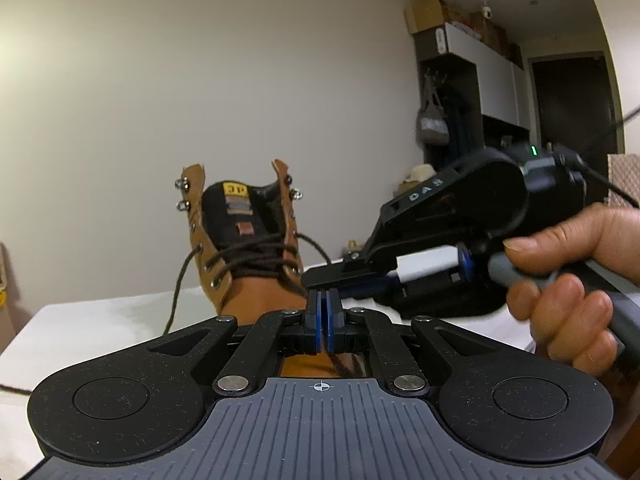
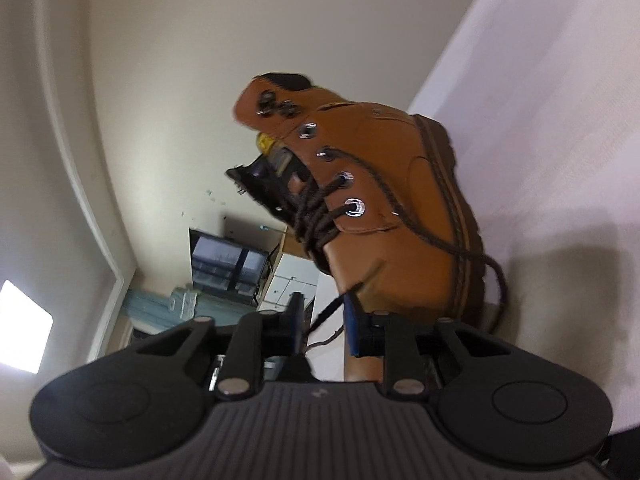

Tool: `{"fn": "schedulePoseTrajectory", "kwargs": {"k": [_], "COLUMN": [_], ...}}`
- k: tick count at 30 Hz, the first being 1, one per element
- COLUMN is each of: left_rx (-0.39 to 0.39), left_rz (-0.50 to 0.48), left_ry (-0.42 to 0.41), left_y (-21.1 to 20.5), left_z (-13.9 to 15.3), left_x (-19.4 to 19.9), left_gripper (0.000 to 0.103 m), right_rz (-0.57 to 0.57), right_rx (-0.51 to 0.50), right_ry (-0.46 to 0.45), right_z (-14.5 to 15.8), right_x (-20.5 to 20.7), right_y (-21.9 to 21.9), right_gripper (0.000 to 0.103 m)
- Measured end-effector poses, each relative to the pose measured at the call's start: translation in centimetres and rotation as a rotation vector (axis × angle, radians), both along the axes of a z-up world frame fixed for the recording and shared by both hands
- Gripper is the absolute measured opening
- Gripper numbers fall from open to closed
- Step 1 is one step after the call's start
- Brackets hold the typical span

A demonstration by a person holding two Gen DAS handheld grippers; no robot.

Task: Lace up shoes with both hands
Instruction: 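Grasp the boot flap with the right gripper while the left gripper releases the lace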

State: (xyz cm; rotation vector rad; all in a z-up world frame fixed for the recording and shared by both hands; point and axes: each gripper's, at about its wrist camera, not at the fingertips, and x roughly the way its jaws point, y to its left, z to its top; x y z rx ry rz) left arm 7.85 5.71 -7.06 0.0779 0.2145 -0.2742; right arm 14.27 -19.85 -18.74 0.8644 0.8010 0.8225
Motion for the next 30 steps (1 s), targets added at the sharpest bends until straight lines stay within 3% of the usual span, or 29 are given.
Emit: {"fn": "schedulePoseTrajectory", "kwargs": {"k": [5, 7, 11, 14, 17, 20, 24, 30], "left_rx": [0.005, -0.003, -0.009, -0.006, -0.002, -0.001, -0.016, -0.011], "left_rz": [0.005, 0.007, 0.022, 0.044, 0.067, 0.078, 0.085, 0.153], "left_ry": [0.045, 0.056, 0.068, 0.077, 0.089, 0.109, 0.164, 0.21], "left_y": [0.5, 0.7, 0.9, 1.3, 1.8, 2.3, 2.9, 3.0], "left_z": [-0.5, -0.6, -1.0, -1.0, -1.0, -0.7, -0.2, 0.4], "left_x": [0.0, 0.0, -0.3, -0.6, -0.8, -0.9, -1.1, -2.8], "left_gripper": [0.008, 0.017, 0.021, 0.023, 0.025, 0.029, 0.032, 0.036], "right_rz": [0.099, 0.156, 0.295, 0.381, 0.327, 0.231, 0.132, 0.059], "right_rx": [-0.198, -0.336, -0.585, -0.7, -0.685, -0.616, -0.517, -0.556], "right_ry": [-0.179, -0.304, -0.522, -0.611, -0.626, -0.579, -0.522, -0.579], "right_z": [3.1, 4.6, 6.4, 6.5, 6.9, 6.9, 6.4, 6.2], "right_x": [0.1, 0.1, 0.0, -0.6, -1.3, -2.1, -3.2, -3.5], "right_y": [2.0, 3.7, 7.6, 9.6, 8.7, 6.4, 3.5, 2.8], "right_gripper": [0.005, 0.005, 0.006, 0.016, 0.017, 0.025, 0.027, 0.028]}}
